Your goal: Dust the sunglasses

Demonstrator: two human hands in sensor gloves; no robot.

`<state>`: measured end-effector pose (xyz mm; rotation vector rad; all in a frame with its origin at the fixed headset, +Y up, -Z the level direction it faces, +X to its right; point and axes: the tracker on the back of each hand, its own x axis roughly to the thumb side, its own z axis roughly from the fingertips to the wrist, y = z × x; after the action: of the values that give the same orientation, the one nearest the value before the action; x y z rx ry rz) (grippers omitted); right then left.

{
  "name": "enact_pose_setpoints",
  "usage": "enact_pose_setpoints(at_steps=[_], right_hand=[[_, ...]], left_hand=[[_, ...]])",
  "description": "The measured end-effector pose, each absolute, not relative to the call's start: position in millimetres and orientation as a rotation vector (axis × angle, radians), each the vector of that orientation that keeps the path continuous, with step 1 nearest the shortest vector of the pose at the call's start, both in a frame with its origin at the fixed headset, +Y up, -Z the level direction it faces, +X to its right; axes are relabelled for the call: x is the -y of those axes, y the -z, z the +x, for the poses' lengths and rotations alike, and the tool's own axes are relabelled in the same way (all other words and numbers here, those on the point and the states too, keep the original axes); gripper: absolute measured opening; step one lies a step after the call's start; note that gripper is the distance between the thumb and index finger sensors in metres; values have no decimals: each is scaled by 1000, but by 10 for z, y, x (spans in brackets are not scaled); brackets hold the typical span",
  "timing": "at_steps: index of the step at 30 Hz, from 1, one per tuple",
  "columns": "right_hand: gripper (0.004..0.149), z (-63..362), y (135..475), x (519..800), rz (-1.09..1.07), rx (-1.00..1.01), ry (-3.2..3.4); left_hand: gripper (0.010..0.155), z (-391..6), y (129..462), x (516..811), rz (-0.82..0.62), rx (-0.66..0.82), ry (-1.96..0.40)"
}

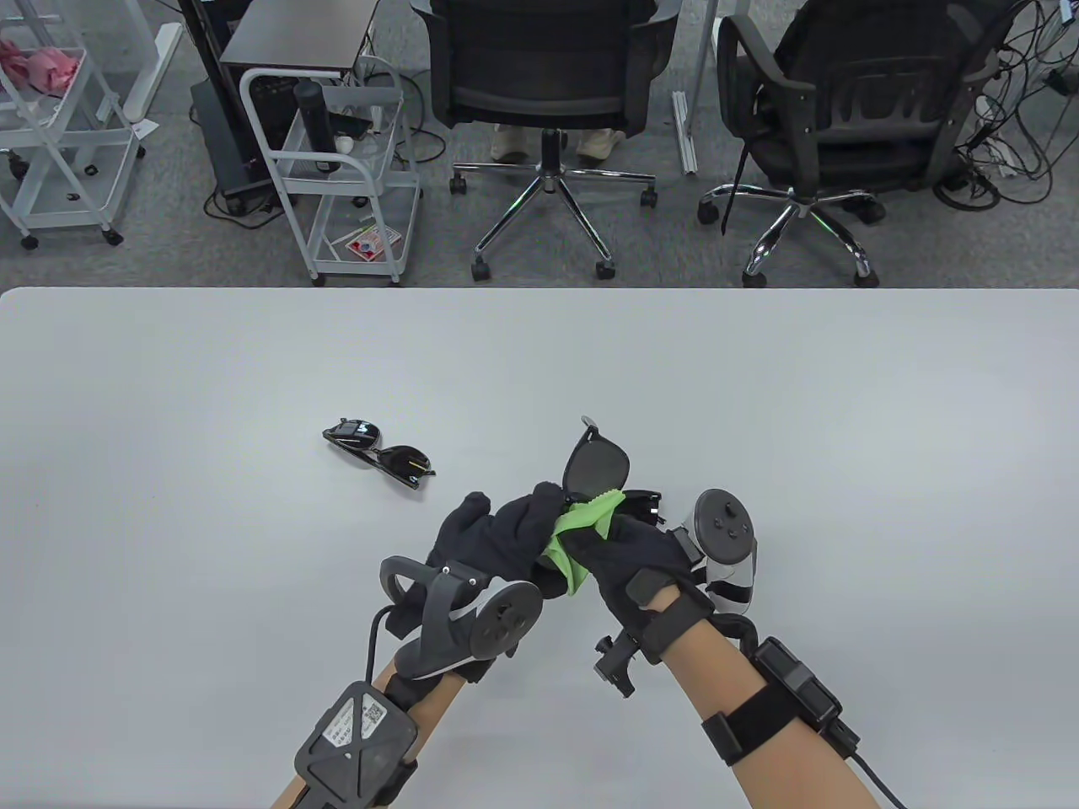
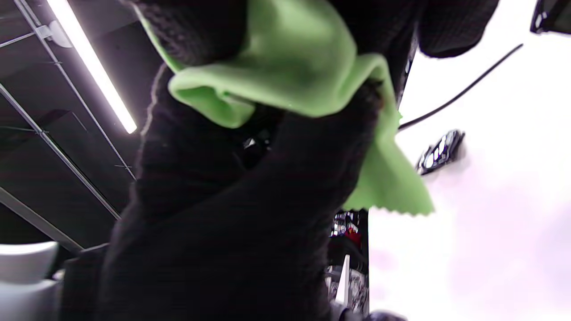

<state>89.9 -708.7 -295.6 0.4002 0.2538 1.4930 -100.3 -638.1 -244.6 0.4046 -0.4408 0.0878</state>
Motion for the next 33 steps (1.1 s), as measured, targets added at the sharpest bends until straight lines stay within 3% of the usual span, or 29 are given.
enact_pose_setpoints(at_steps=[3, 12, 21, 27, 33], right_hand=[[43, 886, 2963, 7116, 400, -308, -1486], [42, 896, 2930, 7092, 374, -193, -1580], [44, 867, 2958, 7145, 392, -323, -1522], [40, 910, 2944, 7082, 372, -188, -1652], [45, 890, 2945, 7099, 391, -224, -1600]], left_hand=[[98, -992, 2446, 6401, 431, 443, -22], [99, -955, 2425, 6397, 435, 451, -24], [100, -962, 2446, 6440, 443, 438, 39], [101, -923, 2409, 6415, 447, 454, 7], [101, -958, 2439, 6424, 426, 438, -9]])
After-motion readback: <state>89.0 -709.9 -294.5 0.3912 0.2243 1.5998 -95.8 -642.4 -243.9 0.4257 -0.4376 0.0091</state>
